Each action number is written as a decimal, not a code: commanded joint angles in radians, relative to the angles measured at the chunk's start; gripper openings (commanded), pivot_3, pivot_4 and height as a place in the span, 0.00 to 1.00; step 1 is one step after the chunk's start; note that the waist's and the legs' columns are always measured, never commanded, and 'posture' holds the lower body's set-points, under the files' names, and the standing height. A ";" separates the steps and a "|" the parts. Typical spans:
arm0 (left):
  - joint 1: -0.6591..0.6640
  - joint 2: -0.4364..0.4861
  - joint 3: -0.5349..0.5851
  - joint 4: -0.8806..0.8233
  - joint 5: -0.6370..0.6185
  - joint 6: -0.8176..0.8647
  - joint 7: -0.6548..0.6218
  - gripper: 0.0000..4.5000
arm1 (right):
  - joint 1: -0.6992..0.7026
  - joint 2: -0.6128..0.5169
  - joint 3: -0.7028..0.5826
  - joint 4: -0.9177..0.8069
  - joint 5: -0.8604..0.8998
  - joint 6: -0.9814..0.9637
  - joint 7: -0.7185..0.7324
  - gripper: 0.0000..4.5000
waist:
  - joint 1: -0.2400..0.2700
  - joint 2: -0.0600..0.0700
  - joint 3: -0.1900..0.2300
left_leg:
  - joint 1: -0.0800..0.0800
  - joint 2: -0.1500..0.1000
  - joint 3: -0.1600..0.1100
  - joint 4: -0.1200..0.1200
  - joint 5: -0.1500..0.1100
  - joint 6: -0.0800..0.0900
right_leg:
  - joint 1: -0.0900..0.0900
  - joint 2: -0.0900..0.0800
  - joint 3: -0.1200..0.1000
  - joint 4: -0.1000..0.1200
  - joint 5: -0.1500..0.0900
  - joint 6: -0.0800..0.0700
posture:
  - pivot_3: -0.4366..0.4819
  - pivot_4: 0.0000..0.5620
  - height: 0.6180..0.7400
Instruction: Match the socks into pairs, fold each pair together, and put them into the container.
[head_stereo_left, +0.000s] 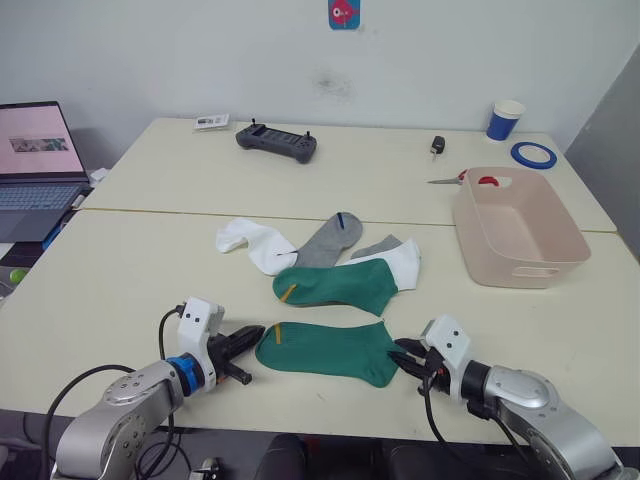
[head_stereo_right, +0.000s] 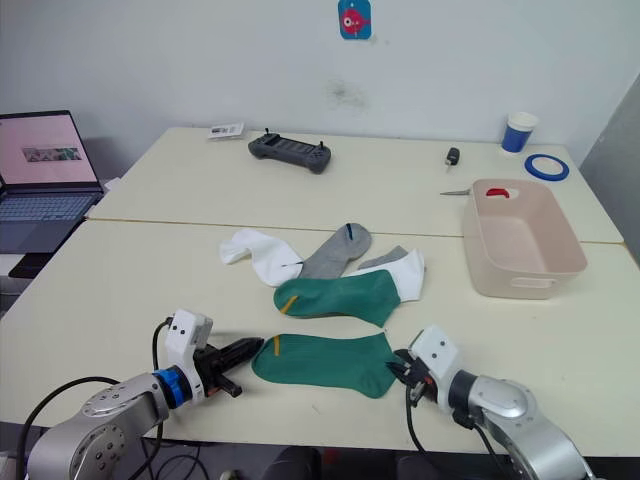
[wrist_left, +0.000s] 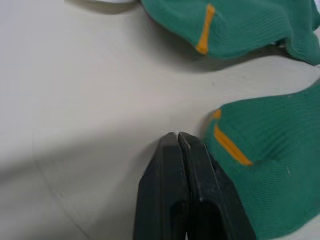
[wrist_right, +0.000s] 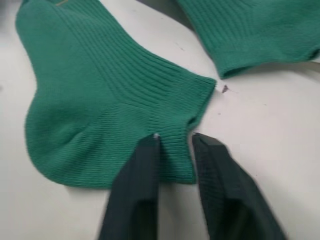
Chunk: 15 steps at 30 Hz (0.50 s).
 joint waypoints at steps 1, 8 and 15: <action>0.022 -0.002 -0.022 -0.004 -0.012 0.013 -0.040 0.00 | 0.004 -0.005 -0.004 -0.030 -0.009 0.000 -0.002 0.00 | 0.000 0.000 0.000 | 0.000 0.000 0.000 0.000 0.000 0.000 | 0.000 0.000 0.000 0.000 0.000 0.000 | 0.48 0.27 1.00; 0.001 0.008 0.068 0.000 -0.046 -0.029 -0.085 0.19 | 0.005 -0.009 -0.003 -0.033 -0.014 0.000 0.000 0.00 | -0.002 -0.001 0.000 | -0.001 0.001 -0.001 0.000 0.000 0.000 | 0.000 0.001 -0.001 0.000 0.000 0.000 | 0.48 0.27 1.00; 0.011 0.012 0.035 -0.035 -0.039 -0.004 -0.092 0.59 | 0.002 -0.013 0.002 -0.028 -0.023 -0.004 0.006 0.00 | -0.002 -0.001 0.000 | -0.001 0.001 -0.001 0.000 0.000 0.000 | -0.001 0.001 0.000 0.000 0.000 0.000 | 0.48 0.27 1.00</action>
